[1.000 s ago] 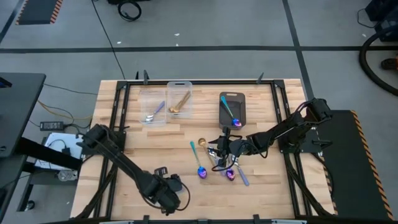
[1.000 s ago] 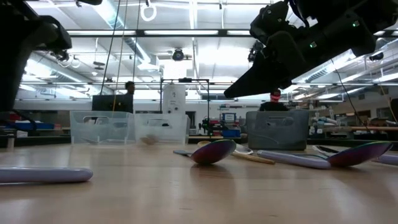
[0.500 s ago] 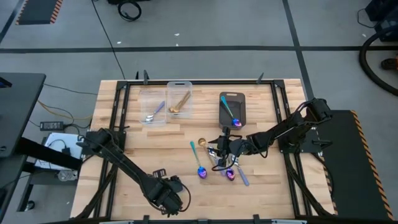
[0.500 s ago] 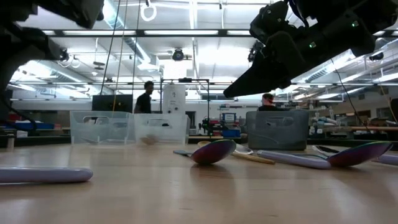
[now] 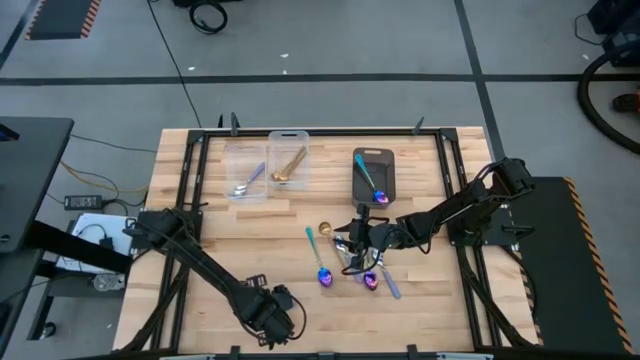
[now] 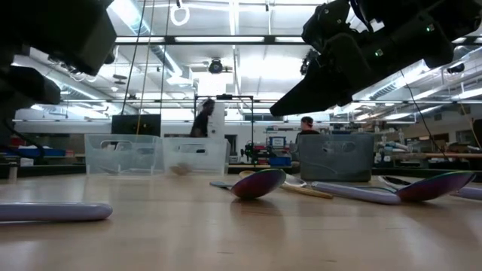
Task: Sort silverware by color (type)
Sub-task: Put the purple spoon into the left transparent bin
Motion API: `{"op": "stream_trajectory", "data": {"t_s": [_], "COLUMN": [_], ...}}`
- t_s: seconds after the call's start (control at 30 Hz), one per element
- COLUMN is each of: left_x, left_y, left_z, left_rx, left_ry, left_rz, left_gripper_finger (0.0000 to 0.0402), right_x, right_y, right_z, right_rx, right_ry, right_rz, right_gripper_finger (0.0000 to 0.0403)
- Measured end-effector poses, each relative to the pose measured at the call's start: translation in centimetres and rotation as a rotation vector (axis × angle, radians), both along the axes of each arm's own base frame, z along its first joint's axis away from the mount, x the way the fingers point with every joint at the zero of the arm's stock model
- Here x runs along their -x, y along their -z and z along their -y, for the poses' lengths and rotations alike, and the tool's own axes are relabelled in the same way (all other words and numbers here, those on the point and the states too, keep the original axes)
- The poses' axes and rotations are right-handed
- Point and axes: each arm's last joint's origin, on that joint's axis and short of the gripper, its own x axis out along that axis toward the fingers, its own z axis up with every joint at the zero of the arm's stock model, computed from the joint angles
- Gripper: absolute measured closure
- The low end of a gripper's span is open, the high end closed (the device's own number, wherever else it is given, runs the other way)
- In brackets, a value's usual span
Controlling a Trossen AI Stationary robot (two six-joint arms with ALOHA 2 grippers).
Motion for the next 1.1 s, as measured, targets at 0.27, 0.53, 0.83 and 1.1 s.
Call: {"op": "stream_trajectory", "data": {"t_s": [0.27,0.53,0.83,1.1], "left_x": [0.3,0.2,-0.2,-0.6], "left_y": [1.0,2.0,2.2,1.8], "left_z": [-0.3,-0.5,-1.7,-2.9], "left_rx": [-0.004,-0.036,-0.089,-0.127], "left_ry": [-0.001,0.043,0.071,0.052], "left_rz": [-0.004,-0.029,-0.057,-0.077], "left_gripper_finger": [0.0237,0.0248,0.0337,0.0366], "right_x": [0.0,0.0,0.0,0.2], "right_y": [-0.1,-0.1,0.0,0.2], "right_z": [0.0,0.0,0.0,-0.2], "right_rx": [-0.002,-0.005,-0.016,-0.043], "right_ry": [-0.001,0.001,-0.001,0.008], "right_rz": [0.006,0.006,0.006,-0.016], "right_gripper_finger": [0.0269,0.0269,0.0269,0.0269]}}
